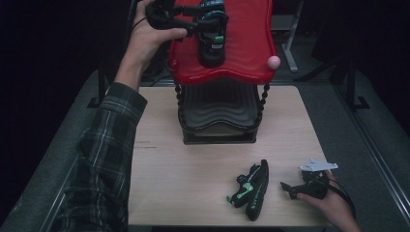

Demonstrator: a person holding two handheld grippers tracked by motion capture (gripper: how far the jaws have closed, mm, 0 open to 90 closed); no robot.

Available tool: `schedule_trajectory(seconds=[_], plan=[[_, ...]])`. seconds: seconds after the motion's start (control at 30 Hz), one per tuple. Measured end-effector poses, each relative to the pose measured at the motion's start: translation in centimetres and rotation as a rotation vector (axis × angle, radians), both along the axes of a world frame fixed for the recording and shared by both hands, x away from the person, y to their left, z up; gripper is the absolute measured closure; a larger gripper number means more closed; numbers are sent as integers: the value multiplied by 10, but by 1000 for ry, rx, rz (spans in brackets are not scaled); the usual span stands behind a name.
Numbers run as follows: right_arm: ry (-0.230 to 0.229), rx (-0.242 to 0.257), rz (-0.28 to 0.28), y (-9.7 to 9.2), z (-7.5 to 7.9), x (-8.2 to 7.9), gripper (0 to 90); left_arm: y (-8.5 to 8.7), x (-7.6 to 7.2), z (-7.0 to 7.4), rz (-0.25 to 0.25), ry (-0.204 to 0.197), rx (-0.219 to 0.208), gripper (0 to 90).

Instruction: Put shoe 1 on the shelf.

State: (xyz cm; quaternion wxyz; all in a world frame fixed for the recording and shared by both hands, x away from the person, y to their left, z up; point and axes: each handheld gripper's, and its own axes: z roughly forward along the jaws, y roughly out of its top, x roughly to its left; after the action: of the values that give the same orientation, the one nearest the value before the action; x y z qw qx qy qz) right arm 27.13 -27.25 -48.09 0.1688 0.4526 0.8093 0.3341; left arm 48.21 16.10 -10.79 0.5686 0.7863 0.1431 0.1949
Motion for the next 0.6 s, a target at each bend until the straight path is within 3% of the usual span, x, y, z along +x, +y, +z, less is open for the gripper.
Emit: schedule_trajectory(seconds=[0.27,0.6], plan=[[0,0,0,0,0,0,0,28,-28,-7,3,29,21,256],[0,0,-2,0,0,0,0,63,-64,-29,-15,52,15,246]])
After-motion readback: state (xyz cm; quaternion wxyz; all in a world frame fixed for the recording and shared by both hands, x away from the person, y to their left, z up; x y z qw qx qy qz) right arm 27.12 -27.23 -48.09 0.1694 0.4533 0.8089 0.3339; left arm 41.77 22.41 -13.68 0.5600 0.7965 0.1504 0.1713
